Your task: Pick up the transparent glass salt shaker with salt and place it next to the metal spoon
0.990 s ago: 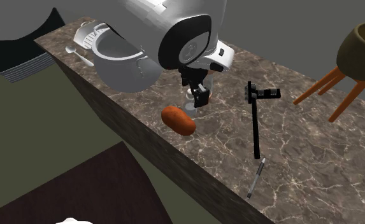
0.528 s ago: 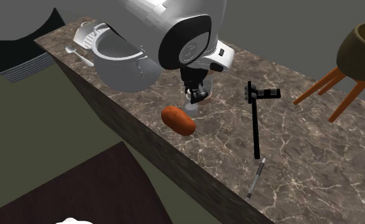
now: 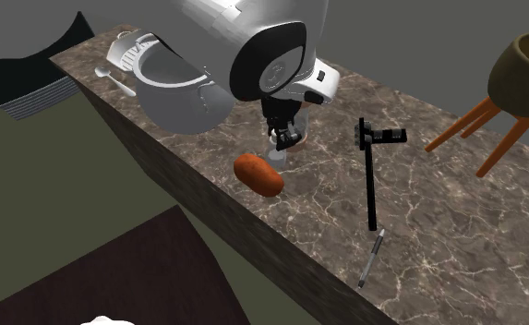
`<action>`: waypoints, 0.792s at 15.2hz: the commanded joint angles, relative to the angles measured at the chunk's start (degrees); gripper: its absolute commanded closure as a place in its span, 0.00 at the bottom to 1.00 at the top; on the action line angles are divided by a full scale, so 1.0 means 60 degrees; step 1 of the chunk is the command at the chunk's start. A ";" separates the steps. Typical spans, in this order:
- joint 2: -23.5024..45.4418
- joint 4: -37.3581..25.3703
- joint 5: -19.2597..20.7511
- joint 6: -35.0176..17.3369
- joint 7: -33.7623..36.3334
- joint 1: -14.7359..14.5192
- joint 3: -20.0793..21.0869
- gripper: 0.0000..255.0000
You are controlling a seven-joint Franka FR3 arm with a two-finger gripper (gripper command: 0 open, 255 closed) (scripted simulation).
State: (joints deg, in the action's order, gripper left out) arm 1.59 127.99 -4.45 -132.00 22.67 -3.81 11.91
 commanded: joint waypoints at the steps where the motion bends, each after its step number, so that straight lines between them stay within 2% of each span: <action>1: -0.0071 -0.0051 -0.0012 0.0124 -0.0003 0.0002 0.0000 1.00; 12: -0.0743 -0.0783 -0.0099 0.1519 -0.0011 0.0026 -0.0028 1.00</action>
State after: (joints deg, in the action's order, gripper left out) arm -2.56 123.73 -5.02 -123.65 22.53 -3.63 11.72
